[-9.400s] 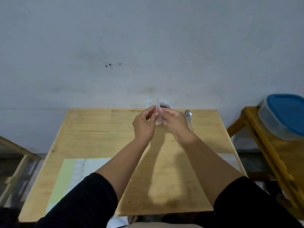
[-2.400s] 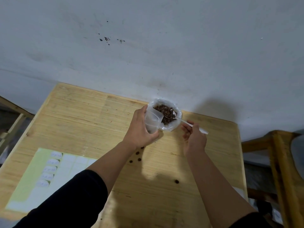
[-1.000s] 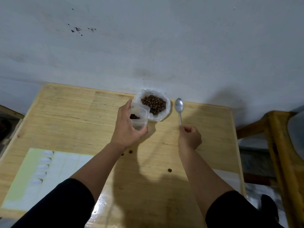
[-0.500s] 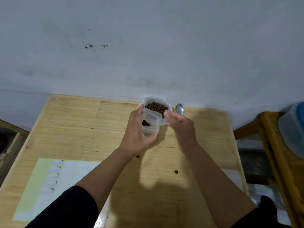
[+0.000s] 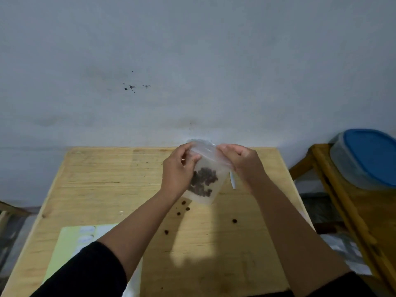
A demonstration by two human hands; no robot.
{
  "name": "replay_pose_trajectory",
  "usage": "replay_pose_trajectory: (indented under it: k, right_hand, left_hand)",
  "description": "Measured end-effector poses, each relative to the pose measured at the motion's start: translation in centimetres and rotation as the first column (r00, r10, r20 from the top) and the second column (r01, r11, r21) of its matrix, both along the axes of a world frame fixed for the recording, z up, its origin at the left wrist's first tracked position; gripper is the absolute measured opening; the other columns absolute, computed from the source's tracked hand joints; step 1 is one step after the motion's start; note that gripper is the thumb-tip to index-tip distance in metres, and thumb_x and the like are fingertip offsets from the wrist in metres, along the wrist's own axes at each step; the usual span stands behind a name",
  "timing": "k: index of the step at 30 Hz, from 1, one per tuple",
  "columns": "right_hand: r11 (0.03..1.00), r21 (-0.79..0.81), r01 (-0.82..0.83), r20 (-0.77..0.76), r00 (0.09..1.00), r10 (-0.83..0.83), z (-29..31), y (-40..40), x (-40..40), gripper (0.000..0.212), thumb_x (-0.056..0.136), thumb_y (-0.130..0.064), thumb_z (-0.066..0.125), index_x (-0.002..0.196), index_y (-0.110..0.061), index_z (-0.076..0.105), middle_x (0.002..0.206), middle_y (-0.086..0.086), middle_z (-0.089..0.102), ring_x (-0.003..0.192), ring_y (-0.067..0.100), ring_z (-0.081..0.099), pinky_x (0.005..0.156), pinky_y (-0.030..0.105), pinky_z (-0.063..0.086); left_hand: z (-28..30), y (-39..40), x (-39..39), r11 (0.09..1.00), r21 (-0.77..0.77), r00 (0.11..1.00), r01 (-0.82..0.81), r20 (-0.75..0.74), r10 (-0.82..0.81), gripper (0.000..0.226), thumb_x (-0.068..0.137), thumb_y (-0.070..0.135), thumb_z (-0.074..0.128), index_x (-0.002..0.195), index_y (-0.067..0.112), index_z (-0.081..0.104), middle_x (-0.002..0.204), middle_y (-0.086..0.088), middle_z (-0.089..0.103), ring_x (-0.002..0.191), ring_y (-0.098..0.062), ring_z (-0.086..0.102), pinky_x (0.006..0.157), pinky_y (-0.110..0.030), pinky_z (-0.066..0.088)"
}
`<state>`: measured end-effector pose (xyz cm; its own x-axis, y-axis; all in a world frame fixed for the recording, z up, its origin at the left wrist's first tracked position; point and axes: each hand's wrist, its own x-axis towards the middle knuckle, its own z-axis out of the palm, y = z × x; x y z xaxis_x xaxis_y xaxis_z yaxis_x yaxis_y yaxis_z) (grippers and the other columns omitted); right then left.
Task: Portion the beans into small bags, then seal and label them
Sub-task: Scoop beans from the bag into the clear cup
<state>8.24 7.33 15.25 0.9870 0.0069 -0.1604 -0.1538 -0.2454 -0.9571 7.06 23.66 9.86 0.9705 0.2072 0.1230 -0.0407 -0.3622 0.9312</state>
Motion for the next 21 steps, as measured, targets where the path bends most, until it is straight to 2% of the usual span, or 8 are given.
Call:
replay_pose_trajectory:
  k: [2,3,6,8,11,14,16,21]
  right_hand:
    - [0.995,0.090,0.046,0.043,0.998,-0.050,-0.1,-0.4,-1.2,0.022,0.084,-0.016,0.066,0.104,-0.024,0.066,0.093,0.006,0.072,0.079,0.010,0.067,0.072,0.020,0.054]
    - [0.991,0.117,0.059,0.077,0.995,-0.068,-0.3,-0.5,-1.9,0.029,0.082,-0.010,0.068,0.105,-0.027,0.062,0.092,0.012,0.071,0.080,0.017,0.067,0.078,0.027,0.054]
    - [0.990,0.047,0.130,0.210,0.968,-0.137,-0.6,-0.5,-3.1,0.031,0.078,-0.009,0.070,0.094,-0.033,0.059,0.083,0.019,0.069,0.079,0.040,0.062,0.081,0.045,0.053]
    - [0.982,0.041,0.187,0.232,0.954,-0.191,-0.3,-0.5,-3.3,0.027,0.077,-0.009,0.071,0.088,-0.030,0.058,0.078,0.013,0.070,0.074,0.036,0.062,0.075,0.042,0.052]
    - [0.982,0.072,0.172,0.233,0.955,-0.184,0.4,-0.7,-3.7,0.029,0.079,-0.007,0.069,0.096,-0.026,0.054,0.078,0.013,0.069,0.069,0.024,0.060,0.069,0.030,0.050]
    - [0.992,0.113,0.056,0.248,0.965,-0.082,0.8,-1.2,-4.2,0.024,0.083,-0.003,0.065,0.100,-0.016,0.054,0.081,0.022,0.066,0.070,0.026,0.058,0.064,0.033,0.047]
    - [0.995,0.099,-0.021,0.277,0.961,-0.008,0.9,-1.5,-4.3,0.015,0.084,-0.001,0.064,0.092,-0.012,0.060,0.080,0.015,0.063,0.074,0.021,0.057,0.066,0.026,0.048]
    - [0.987,0.125,-0.096,0.224,0.972,0.067,1.4,-2.3,-4.6,0.013,0.083,-0.002,0.065,0.085,-0.014,0.067,0.081,0.000,0.066,0.071,0.007,0.060,0.065,0.016,0.049]
  left_hand:
    - [0.2,-0.1,-0.2,0.994,-0.095,0.999,-0.049,-0.026,0.046,0.030,0.091,0.027,0.061,0.119,0.019,0.062,0.098,0.006,0.066,0.092,-0.011,0.061,0.080,-0.021,0.050]
    - [0.2,-0.1,-0.4,0.990,-0.125,0.998,-0.062,-0.037,0.058,0.027,0.091,0.028,0.060,0.116,0.018,0.063,0.089,0.008,0.063,0.086,-0.012,0.060,0.076,-0.022,0.049]
    - [0.6,-0.4,-1.2,0.977,-0.207,0.997,-0.041,-0.067,0.028,0.016,0.093,0.028,0.057,0.104,0.019,0.063,0.074,0.010,0.056,0.073,-0.009,0.055,0.072,-0.029,0.051]
    - [1.2,-0.6,-2.0,0.962,-0.274,1.000,0.000,-0.029,-0.008,0.017,0.094,0.027,0.056,0.110,0.031,0.055,0.075,0.009,0.061,0.072,-0.009,0.060,0.076,-0.035,0.056]
    - [2.2,-0.3,-2.9,0.969,-0.242,0.997,0.042,0.066,-0.027,0.039,0.093,0.022,0.056,0.120,0.046,0.040,0.072,0.002,0.061,0.069,-0.013,0.062,0.071,-0.024,0.054]
    - [2.9,-0.1,-3.4,0.981,-0.177,0.993,0.076,0.108,-0.058,0.028,0.093,0.017,0.056,0.108,0.040,0.054,0.074,0.001,0.061,0.070,-0.019,0.060,0.071,-0.036,0.055]
    - [3.3,0.0,-3.7,0.979,-0.176,0.991,0.101,0.108,-0.083,0.021,0.093,0.014,0.055,0.095,0.033,0.065,0.078,0.009,0.065,0.071,-0.016,0.061,0.073,-0.043,0.056]
    - [4.3,-0.2,-4.8,0.957,-0.261,0.992,0.126,0.065,-0.112,0.012,0.086,0.020,0.067,0.087,0.030,0.074,0.088,0.013,0.072,0.086,-0.012,0.067,0.080,-0.032,0.056]
